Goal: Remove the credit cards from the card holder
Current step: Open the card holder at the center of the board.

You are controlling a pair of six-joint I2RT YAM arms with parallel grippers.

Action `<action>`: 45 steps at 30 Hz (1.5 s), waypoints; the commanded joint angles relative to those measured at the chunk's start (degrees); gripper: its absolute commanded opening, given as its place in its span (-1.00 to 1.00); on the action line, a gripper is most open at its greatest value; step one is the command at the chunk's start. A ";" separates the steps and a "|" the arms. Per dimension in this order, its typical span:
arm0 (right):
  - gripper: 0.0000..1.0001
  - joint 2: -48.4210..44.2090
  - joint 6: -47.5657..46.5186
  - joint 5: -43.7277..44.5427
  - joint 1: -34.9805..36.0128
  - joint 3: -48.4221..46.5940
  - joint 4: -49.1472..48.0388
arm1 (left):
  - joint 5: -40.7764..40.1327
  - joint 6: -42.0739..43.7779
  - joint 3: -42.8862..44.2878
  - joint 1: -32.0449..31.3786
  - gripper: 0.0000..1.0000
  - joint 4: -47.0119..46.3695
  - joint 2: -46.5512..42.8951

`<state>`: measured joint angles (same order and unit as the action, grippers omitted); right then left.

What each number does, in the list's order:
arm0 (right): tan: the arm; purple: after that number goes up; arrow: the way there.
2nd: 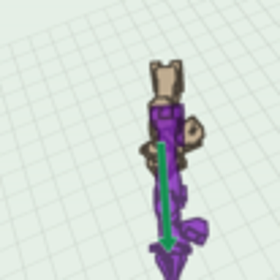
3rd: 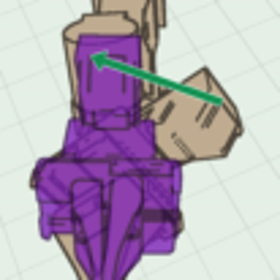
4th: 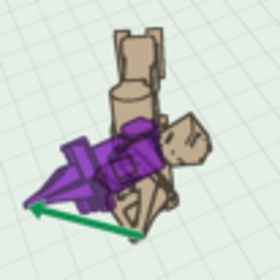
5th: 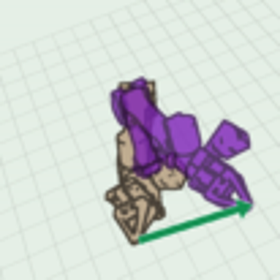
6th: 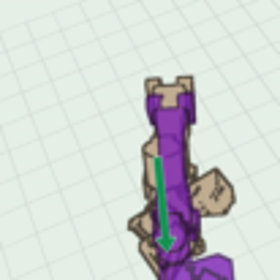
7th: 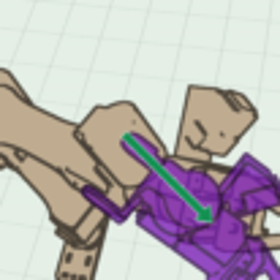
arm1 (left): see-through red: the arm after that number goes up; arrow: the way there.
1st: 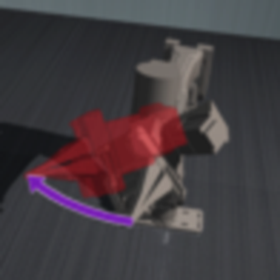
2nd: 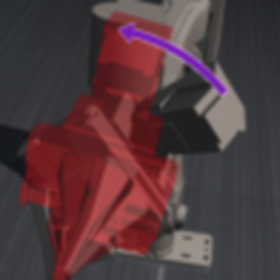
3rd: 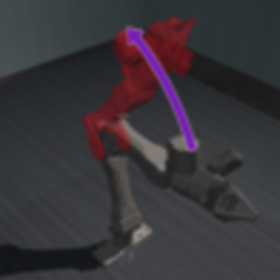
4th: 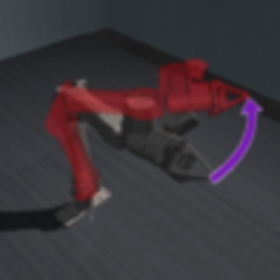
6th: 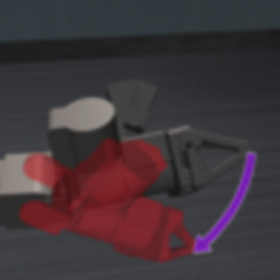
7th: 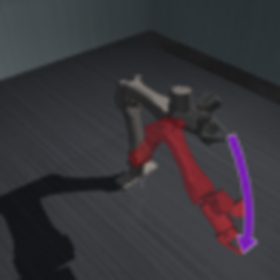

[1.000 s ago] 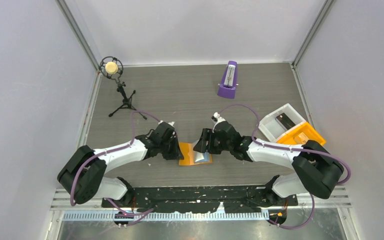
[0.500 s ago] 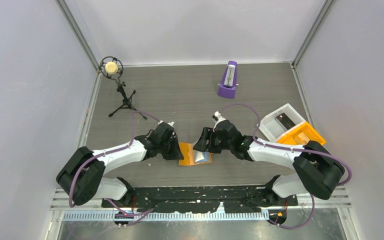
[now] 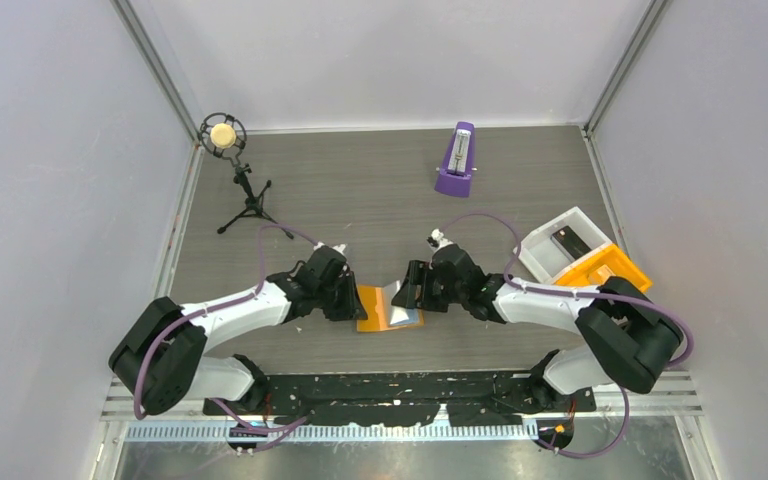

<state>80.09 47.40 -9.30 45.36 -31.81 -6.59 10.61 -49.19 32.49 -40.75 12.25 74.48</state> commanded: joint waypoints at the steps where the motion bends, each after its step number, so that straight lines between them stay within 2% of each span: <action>1: 0.35 1.28 0.77 -1.80 0.14 -0.12 -4.99 | 0.36 -0.14 -0.22 0.07 -0.73 -1.63 -0.92; 15: 0.26 0.94 2.54 -4.44 0.33 -0.47 -8.87 | -0.15 0.15 -0.76 0.14 -0.76 -1.66 -0.49; 20: 0.12 1.22 3.29 -5.17 1.46 -1.60 -9.92 | -0.28 0.03 -0.76 0.14 -0.74 -1.49 -0.75; 27: -0.09 1.74 3.94 -5.51 2.77 -2.72 -10.87 | 0.45 -0.83 1.04 1.93 -0.56 3.85 -2.90; 34: -0.19 1.66 3.66 -4.99 3.13 -2.76 -11.47 | 1.82 -0.84 0.64 4.71 -0.24 6.45 -7.46; 42: -0.58 3.85 3.69 -5.58 4.41 -4.93 -12.38 | 1.47 -0.14 0.33 6.96 -0.19 7.70 -10.10; 45: -0.63 4.67 3.25 -5.30 4.90 -5.93 -11.81 | 1.52 0.21 0.47 7.46 -0.19 7.96 -10.05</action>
<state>84.18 51.16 -14.46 49.34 -34.44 -15.86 11.27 -49.50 32.32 -34.04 19.20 65.58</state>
